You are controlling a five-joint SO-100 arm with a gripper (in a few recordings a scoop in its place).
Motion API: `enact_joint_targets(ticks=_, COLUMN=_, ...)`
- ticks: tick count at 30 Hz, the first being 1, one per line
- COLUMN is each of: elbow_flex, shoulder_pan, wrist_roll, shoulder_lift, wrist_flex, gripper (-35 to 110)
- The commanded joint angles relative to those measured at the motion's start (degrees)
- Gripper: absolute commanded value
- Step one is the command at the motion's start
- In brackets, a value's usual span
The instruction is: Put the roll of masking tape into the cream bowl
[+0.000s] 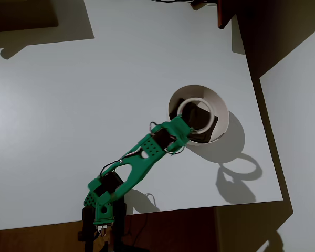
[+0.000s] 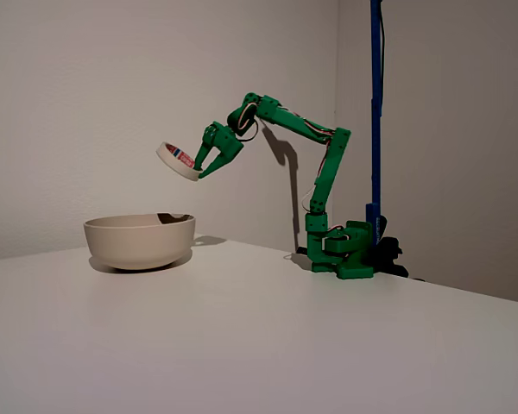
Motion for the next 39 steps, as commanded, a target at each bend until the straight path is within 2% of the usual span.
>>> enact_joint_targets(ticks=1, elbow_flex=-12.74, shoulder_pan=4.48, wrist_roll=-0.44, shoulder_lift=-6.59, wrist_flex=-1.41, gripper=-8)
enact_joint_targets(ticks=5, elbow_flex=-19.34, shoulder_pan=5.89, wrist_roll=-1.93, shoulder_lift=-15.38, wrist_flex=-3.16, gripper=-8)
enact_joint_targets(ticks=13, elbow_flex=-39.11, shoulder_pan=3.87, wrist_roll=-4.13, shoulder_lift=-33.66, wrist_flex=1.85, gripper=-8)
enact_joint_targets(ticks=21, elbow_flex=-39.38, shoulder_pan=-0.44, wrist_roll=-5.62, shoulder_lift=-37.53, wrist_flex=4.13, gripper=-8)
enact_joint_targets(ticks=33, elbow_flex=-39.46, shoulder_pan=0.53, wrist_roll=-7.29, shoulder_lift=-45.00, wrist_flex=-0.18, gripper=-8)
enact_joint_targets(ticks=34, elbow_flex=-39.46, shoulder_pan=0.62, wrist_roll=-7.12, shoulder_lift=-45.00, wrist_flex=-0.35, gripper=-1)
enact_joint_targets(ticks=36, elbow_flex=-39.46, shoulder_pan=0.70, wrist_roll=-7.12, shoulder_lift=-44.74, wrist_flex=-0.44, gripper=22)
enact_joint_targets(ticks=39, elbow_flex=-39.46, shoulder_pan=0.79, wrist_roll=-6.59, shoulder_lift=-43.95, wrist_flex=-0.44, gripper=22)
